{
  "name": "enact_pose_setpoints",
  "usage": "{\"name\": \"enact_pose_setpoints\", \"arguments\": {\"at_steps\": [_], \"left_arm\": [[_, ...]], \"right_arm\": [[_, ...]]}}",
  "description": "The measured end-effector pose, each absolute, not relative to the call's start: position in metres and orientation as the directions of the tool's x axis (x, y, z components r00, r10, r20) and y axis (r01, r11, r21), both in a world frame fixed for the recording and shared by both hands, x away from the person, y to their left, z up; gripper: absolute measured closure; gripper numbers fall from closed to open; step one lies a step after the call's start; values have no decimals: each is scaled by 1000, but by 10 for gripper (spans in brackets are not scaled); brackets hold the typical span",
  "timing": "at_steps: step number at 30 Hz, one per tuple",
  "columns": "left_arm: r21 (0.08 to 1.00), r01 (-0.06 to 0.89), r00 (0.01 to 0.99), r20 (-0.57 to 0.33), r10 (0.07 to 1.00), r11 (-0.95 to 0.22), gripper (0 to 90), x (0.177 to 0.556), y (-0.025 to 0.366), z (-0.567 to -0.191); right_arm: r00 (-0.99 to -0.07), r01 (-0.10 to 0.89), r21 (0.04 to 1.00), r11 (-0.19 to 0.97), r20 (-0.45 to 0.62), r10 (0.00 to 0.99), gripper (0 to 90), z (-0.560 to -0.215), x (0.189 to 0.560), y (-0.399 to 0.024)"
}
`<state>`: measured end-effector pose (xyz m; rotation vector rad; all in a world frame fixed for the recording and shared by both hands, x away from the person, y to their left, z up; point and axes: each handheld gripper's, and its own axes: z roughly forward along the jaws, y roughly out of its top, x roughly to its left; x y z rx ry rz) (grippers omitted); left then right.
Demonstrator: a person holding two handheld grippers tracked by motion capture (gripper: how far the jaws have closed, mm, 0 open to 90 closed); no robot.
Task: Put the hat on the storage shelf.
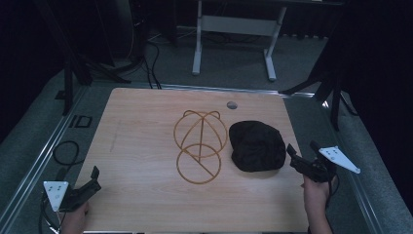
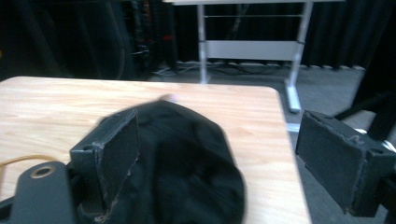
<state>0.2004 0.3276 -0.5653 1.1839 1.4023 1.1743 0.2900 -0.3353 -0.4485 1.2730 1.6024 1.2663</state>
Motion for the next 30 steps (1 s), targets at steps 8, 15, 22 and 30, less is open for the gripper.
{"name": "enact_pose_setpoints", "arguments": {"at_steps": [8,15,22,30], "left_arm": [[991,110,-105,-69,992,81,5,201,328,-565],[991,107,-103,-71,992,82,5,200,328,-565],[990,108,-97,-75,992,86,5,201,328,-565],[990,107,-93,-80,992,90,5,201,328,-565]], "right_arm": [[-364,267,958,109,-4,931,133,-442,302,-306],[-384,301,943,141,-15,923,113,-446,315,-283],[-375,355,918,179,-36,926,138,-466,328,-265],[-293,413,893,177,-53,955,347,-487,337,-263]]}}
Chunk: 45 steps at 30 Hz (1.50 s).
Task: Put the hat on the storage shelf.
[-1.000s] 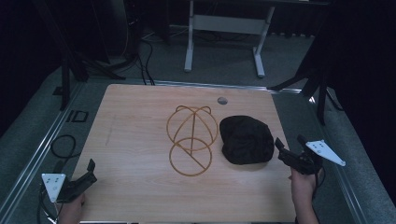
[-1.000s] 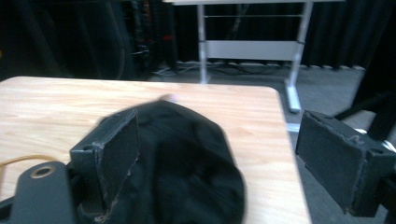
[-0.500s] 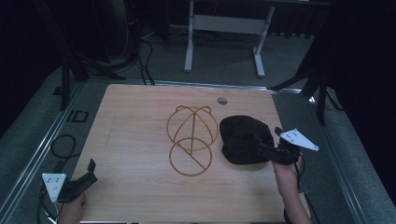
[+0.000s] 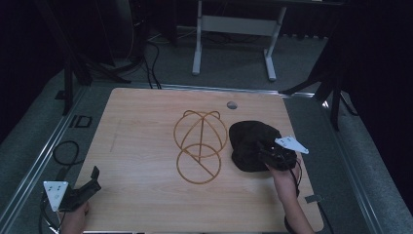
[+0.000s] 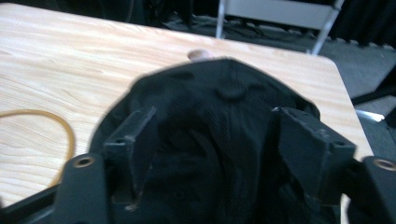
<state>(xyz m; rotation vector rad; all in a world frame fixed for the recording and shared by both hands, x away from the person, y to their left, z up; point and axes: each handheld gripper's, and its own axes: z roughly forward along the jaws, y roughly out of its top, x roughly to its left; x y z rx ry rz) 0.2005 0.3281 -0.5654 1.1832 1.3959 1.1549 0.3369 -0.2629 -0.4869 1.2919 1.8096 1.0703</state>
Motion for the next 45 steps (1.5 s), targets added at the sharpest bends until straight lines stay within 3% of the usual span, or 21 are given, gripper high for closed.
{"name": "enact_pose_setpoints", "arguments": {"at_steps": [6,13,16,19,32,45], "left_arm": [[990,109,-91,-78,993,88,5,201,328,-565],[990,112,-90,-76,993,86,5,201,328,-566],[990,112,-88,-75,993,84,5,201,328,-566],[990,112,-88,-78,993,87,5,201,328,-566],[990,113,-85,-80,993,89,5,201,328,-566],[990,112,-85,-82,993,91,5,201,328,-566]], "right_arm": [[-268,460,870,175,-51,962,433,-501,340,-264],[-231,547,819,175,-54,972,601,-515,345,-261],[-223,578,792,199,-81,971,706,-517,349,-258],[-230,582,784,215,-95,969,869,-516,351,-258],[-216,392,903,178,-98,972,884,-508,336,-263],[-233,242,968,64,-6,972,884,-475,319,-269]]}}
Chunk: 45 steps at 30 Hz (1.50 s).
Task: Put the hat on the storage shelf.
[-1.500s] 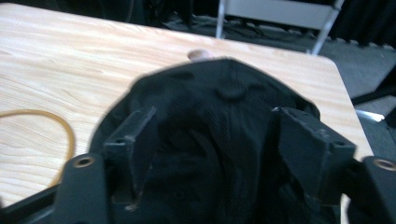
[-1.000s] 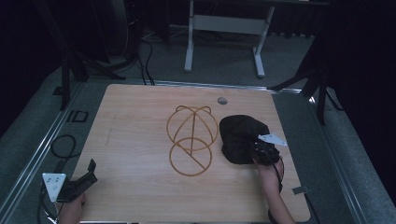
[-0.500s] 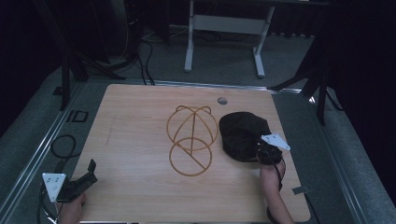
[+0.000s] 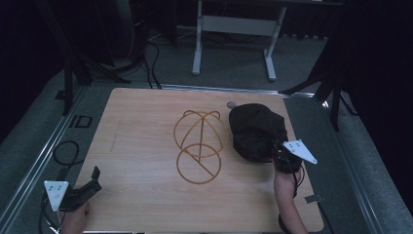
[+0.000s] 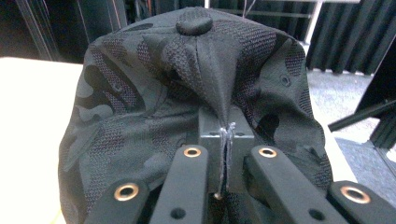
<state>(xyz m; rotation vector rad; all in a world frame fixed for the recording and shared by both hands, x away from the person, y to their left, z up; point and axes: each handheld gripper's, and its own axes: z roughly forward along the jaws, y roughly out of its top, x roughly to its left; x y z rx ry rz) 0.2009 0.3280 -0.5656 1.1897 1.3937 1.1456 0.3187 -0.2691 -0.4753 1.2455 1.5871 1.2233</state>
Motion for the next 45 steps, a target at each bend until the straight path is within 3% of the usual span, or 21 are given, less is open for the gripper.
{"name": "enact_pose_setpoints", "arguments": {"at_steps": [8,24,45], "left_arm": [[989,113,-86,-81,993,90,5,201,328,-566],[989,114,-83,-81,993,90,5,201,328,-566],[989,118,-83,-75,994,84,5,202,328,-566]], "right_arm": [[-236,145,988,56,-21,972,884,-451,306,-270],[-246,47,998,49,-36,969,884,-402,294,-278],[-361,-86,996,8,-38,932,884,-336,270,-265]]}}
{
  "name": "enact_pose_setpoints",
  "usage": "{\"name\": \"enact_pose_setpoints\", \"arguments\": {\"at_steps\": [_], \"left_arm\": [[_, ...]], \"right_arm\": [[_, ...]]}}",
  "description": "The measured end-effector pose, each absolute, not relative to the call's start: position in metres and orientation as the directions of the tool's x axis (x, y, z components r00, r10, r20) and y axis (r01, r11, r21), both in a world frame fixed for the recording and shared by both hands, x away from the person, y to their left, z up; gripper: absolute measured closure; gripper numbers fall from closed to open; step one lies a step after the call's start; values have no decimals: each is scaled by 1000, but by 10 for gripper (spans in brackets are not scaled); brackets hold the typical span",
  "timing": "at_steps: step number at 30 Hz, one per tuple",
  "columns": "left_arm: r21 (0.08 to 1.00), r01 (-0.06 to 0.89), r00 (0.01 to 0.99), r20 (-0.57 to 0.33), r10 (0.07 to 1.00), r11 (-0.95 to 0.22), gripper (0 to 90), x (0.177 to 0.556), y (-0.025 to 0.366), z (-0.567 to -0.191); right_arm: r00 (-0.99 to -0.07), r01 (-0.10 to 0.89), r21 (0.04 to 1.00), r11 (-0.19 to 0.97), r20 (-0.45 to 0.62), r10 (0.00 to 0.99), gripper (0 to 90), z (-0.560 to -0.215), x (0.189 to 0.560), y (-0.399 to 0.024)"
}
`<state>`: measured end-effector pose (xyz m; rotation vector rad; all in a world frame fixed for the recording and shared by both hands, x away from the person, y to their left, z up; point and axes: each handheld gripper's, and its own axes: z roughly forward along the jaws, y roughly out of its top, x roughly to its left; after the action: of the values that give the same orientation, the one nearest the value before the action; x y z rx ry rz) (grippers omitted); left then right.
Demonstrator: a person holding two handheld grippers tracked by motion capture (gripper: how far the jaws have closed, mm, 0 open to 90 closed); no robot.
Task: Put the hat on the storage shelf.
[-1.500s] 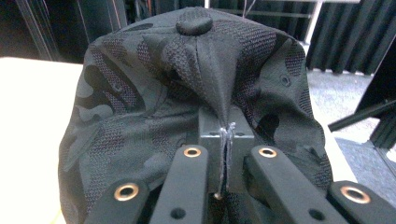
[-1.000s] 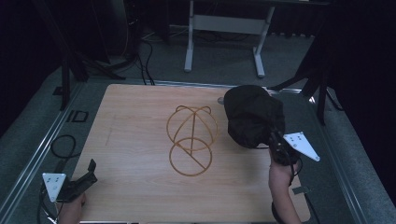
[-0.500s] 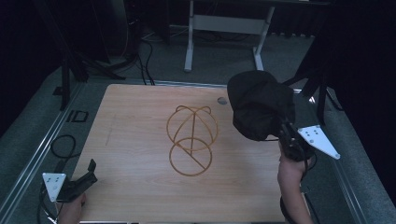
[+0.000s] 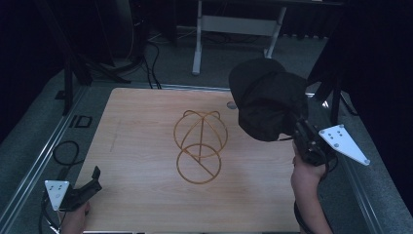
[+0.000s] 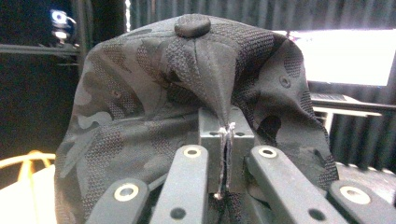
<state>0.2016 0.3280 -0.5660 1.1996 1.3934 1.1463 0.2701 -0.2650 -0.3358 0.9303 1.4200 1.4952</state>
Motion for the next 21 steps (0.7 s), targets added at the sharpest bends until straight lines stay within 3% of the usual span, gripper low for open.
{"name": "enact_pose_setpoints", "arguments": {"at_steps": [21], "left_arm": [[989,115,-80,-80,994,88,5,201,328,-566]], "right_arm": [[-562,-103,995,-4,-55,825,884,-316,258,-208]]}}
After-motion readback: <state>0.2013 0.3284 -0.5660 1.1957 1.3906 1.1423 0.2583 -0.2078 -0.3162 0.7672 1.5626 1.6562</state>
